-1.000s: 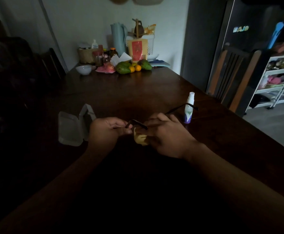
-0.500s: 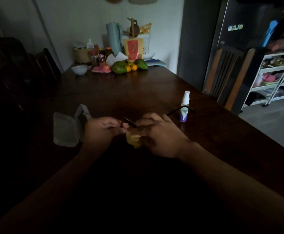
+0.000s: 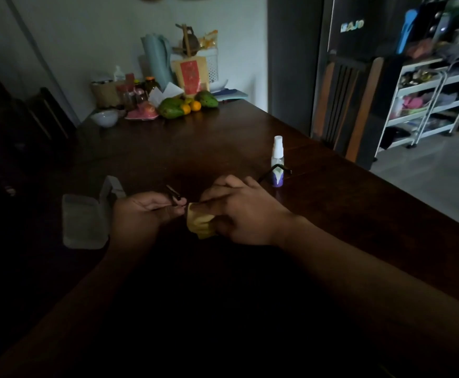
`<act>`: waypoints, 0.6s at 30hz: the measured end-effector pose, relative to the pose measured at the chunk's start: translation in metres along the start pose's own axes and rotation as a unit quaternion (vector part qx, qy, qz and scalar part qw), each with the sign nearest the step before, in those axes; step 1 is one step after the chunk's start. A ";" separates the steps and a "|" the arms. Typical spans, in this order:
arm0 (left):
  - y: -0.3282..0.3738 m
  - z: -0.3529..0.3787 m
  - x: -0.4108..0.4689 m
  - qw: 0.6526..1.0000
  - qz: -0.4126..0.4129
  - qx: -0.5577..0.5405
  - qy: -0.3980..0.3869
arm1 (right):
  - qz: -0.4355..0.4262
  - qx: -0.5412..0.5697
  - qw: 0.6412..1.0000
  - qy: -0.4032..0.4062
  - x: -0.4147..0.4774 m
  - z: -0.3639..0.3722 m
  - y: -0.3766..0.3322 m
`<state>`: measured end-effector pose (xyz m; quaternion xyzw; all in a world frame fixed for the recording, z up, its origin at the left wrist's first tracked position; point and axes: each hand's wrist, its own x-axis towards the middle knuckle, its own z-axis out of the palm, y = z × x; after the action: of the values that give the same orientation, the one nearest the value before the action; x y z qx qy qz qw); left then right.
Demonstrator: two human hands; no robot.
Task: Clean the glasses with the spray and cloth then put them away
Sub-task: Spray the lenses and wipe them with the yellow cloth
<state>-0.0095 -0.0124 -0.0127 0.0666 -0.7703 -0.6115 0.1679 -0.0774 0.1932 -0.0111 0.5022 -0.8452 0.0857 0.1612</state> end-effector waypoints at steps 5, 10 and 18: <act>-0.001 -0.002 -0.001 1.000 0.007 -0.016 0.011 | -0.016 -0.001 1.000 -0.008 0.003 0.001 -0.009; 0.001 0.002 -0.005 0.999 0.005 -0.029 0.022 | 0.000 -0.009 1.000 0.008 -0.001 -0.005 -0.001; 0.005 0.005 -0.005 1.000 0.000 -0.017 0.010 | -0.027 0.024 0.999 -0.009 0.003 0.001 -0.008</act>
<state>-0.0056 -0.0050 -0.0095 0.0700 -0.7583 -0.6236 0.1768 -0.0719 0.1865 -0.0106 0.5290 -0.8307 0.0971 0.1440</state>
